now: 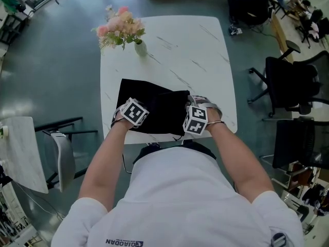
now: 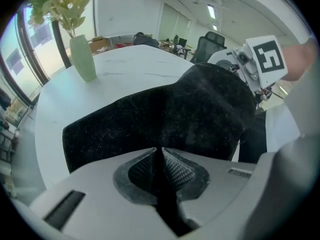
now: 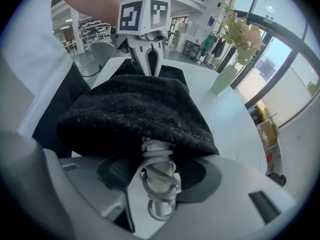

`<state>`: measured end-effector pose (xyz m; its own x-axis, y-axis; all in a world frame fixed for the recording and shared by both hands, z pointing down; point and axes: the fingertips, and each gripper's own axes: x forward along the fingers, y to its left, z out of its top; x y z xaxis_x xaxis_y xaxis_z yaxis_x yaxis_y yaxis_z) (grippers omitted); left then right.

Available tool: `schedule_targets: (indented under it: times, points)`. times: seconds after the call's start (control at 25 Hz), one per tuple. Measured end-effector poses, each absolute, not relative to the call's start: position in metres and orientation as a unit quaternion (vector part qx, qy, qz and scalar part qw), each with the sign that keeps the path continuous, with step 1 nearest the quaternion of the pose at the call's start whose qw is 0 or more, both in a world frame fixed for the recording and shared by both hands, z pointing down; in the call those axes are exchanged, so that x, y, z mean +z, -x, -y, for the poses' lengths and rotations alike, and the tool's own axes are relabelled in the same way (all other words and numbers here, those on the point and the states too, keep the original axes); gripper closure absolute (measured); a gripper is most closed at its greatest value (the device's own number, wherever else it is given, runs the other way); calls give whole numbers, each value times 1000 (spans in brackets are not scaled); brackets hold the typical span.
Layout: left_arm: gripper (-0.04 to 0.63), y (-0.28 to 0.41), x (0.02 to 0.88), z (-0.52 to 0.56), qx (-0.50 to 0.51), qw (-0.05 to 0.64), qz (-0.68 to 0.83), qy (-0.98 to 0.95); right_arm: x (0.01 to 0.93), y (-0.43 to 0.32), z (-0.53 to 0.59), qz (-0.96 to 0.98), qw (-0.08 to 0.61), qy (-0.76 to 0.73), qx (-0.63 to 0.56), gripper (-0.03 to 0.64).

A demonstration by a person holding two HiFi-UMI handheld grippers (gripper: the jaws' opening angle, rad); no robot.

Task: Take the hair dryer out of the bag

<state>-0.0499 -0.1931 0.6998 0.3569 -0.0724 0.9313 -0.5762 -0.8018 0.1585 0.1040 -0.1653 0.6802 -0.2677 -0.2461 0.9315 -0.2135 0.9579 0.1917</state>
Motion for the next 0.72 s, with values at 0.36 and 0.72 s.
schedule_targets:
  times: [0.36,0.72]
  points:
    - [557,58,702,169,550,260,203,-767,679,-107,187,784,604,-104,-93,383]
    - [558,65,702,164,533,273,236,-765,677,-104,190,792,599,-84,-89,385]
